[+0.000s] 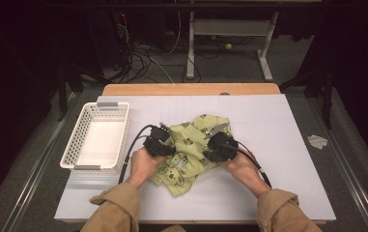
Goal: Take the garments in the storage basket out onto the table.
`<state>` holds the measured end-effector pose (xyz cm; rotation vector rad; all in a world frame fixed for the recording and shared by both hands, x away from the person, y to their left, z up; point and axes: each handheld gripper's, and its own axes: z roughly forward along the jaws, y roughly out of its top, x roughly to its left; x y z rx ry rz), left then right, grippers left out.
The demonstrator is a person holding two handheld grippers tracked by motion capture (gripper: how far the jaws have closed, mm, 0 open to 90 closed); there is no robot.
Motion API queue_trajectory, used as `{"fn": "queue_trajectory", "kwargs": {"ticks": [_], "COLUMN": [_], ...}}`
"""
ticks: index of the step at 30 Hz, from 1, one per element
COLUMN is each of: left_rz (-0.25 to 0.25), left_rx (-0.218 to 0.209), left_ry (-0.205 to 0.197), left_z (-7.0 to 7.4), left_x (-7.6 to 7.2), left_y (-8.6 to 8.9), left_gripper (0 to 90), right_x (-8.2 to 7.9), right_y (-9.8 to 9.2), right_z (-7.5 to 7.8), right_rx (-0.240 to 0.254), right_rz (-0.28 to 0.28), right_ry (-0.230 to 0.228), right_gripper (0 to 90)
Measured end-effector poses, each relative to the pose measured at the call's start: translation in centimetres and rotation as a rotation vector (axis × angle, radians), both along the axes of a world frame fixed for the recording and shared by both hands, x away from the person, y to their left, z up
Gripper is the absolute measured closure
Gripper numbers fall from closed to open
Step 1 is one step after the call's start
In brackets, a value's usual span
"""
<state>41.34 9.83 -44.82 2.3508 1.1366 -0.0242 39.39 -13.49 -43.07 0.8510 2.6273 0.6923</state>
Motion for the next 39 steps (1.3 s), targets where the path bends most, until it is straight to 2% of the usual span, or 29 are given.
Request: {"fn": "queue_trajectory", "kwargs": {"ticks": [2,5,6,8,9,10,12,15,17,18,21,27,32,33,34,35,36,38,39], "left_rz": [-0.008,-0.031,-0.052,-0.059,-0.059,-0.056,-0.042,-0.005,0.036,0.036,0.072,0.082,0.072,0.073,0.078,0.083,0.088,0.09,0.091], "left_rx": [-0.002,-0.015,-0.019,-0.022,-0.022,-0.029,-0.043,-0.068,-0.085,-0.085,-0.081,-0.072,-0.052,-0.052,-0.054,-0.061,-0.074,-0.072,-0.064], "left_ry": [0.004,0.02,0.011,-0.003,-0.003,-0.014,-0.039,-0.075,-0.089,-0.089,-0.073,-0.048,-0.044,-0.049,-0.058,-0.064,-0.063,-0.064,-0.051], "left_z": [0.0,0.2,0.4,0.7,0.7,0.9,1.3,2.1,2.4,2.4,2.0,1.7,1.5,1.6,1.8,2.0,2.3,2.3,1.9], "left_x": [-0.3,-1.3,-2.1,-2.8,-2.8,-3.0,-3.2,-3.0,-2.4,-2.4,-1.3,0.0,-0.1,-0.2,-0.2,-0.3,-0.2,-0.1,0.1], "left_y": [0.0,0.3,0.3,0.4,0.4,0.5,0.9,1.7,2.5,2.5,2.5,1.4,1.3,1.4,1.6,1.8,2.0,2.1,1.9], "left_gripper": [79.9,80.2,80.2,80.0,79.8,79.8,75.0,71.4,68.0,67.4,64.4,59.8,59.9,60.0,60.0,60.0,59.9,59.9,59.9], "right_x": [0.2,0.7,0.8,0.7,0.7,0.5,0.0,-0.2,-0.1,-0.1,0.2,0.4,0.9,1.2,1.8,1.8,2.2,2.4,2.4], "right_y": [0.0,-0.1,-0.3,-0.5,-0.5,-0.4,-0.2,-0.5,-1.6,-1.6,-3.3,-4.9,-5.3,-5.5,-6.0,-6.0,-6.5,-6.7,-6.7], "right_z": [-0.4,-1.5,-1.7,-1.6,-1.6,-1.6,-1.5,-1.3,-1.2,-1.2,-0.5,-0.3,-0.2,-0.3,-0.3,-0.3,-0.3,-0.3,-0.2], "right_rx": [-0.002,-0.003,0.019,0.007,0.007,-0.01,-0.052,-0.076,-0.087,-0.087,-0.087,-0.104,-0.108,-0.104,-0.096,-0.096,-0.091,-0.083,-0.067], "right_rz": [-0.003,-0.038,-0.037,-0.011,-0.011,0.002,0.022,0.03,0.014,0.014,-0.023,-0.069,-0.093,-0.101,-0.133,-0.133,-0.163,-0.176,-0.188], "right_ry": [0.008,0.044,0.052,0.049,0.049,0.044,0.03,0.028,0.021,0.021,0.009,-0.016,-0.041,-0.046,-0.044,-0.044,-0.045,-0.041,-0.04], "right_gripper": [64.7,61.0,65.4,80.2,80.2,85.2,87.0,87.5,87.5,87.5,87.4,87.3,87.3,87.4,87.4,87.4,87.3,87.1,86.4]}}
